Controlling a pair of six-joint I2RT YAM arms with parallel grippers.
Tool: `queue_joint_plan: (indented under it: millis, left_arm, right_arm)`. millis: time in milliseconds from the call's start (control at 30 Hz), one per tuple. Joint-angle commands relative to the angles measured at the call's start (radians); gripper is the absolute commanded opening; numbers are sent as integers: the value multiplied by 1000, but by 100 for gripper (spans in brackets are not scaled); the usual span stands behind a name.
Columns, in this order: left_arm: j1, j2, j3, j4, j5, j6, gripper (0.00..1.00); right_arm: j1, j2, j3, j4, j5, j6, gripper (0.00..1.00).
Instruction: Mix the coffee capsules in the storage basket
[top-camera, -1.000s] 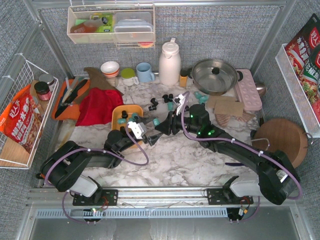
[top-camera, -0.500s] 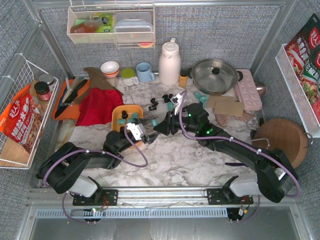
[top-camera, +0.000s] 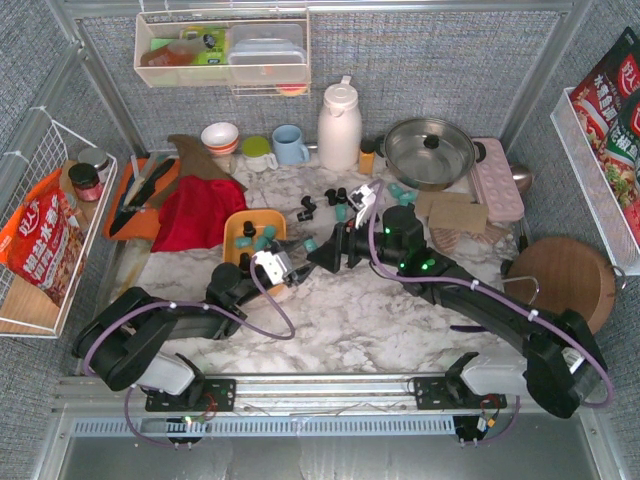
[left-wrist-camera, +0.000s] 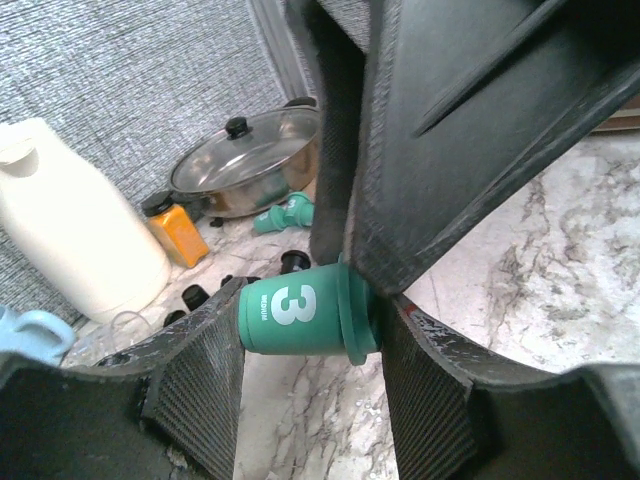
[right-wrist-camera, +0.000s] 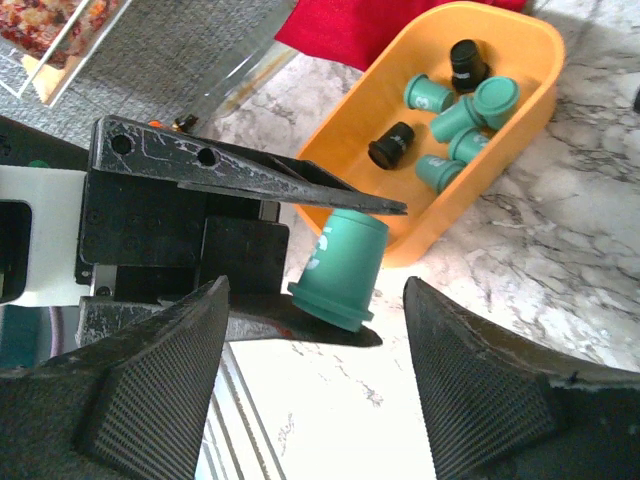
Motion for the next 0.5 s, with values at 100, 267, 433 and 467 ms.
queue_joint_plan:
  millis: [100,267,433,467]
  left_arm:
    - [-1,-7,-4,7,-107,-13,31]
    - [1,-14,-13,-27,-426,-94,33]
    - [34,-31,24,-244,-742,-165,37]
    - [49,-28,32,-280,-783,-207,39]
  right_arm:
    - [-2,-99,47,-198,172,-151,78]
    - [0,-162,95,-382,434,-259,99]
    - [0,-173,132,-502,597,-359,99]
    - [0,-172,134,-504,613,-369,99]
